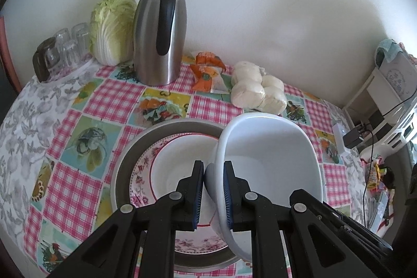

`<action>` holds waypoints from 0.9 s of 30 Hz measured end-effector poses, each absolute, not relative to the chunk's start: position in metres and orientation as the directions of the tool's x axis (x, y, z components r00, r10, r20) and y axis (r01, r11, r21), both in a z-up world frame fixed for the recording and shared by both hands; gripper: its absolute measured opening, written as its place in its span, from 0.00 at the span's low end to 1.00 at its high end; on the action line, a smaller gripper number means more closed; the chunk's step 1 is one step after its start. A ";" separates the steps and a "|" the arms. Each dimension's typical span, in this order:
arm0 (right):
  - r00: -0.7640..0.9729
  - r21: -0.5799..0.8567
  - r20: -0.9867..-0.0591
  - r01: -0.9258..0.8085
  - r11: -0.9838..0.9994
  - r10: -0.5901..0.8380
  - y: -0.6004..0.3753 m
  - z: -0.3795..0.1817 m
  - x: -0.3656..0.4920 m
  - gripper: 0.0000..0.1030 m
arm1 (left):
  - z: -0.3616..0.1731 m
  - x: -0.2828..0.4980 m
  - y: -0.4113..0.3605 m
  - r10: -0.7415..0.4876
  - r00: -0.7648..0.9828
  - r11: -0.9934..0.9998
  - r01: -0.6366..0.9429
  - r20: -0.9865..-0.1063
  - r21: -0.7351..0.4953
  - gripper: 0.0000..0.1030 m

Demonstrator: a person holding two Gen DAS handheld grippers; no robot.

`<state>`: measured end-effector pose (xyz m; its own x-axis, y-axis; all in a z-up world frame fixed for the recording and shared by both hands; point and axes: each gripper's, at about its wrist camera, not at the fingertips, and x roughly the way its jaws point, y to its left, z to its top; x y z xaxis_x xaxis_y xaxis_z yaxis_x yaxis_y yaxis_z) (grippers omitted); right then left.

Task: Organize plates and bowls
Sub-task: 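Lower the white square bowl into the strawberry bowl with both grippers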

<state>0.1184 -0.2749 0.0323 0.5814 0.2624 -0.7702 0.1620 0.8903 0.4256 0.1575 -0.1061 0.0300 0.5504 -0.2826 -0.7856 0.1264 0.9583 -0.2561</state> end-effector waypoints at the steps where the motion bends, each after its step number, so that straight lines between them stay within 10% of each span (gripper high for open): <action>1: 0.583 0.426 -0.769 0.161 0.890 0.263 -0.274 0.032 0.120 0.14 | 0.029 0.158 -0.105 -0.283 0.549 0.958 0.124 -0.786 -0.258 0.16; 27: 0.589 0.386 -0.769 0.116 0.915 0.249 -0.239 0.018 0.139 0.14 | 0.012 0.178 -0.066 -0.305 0.530 0.944 0.060 -0.792 -0.323 0.16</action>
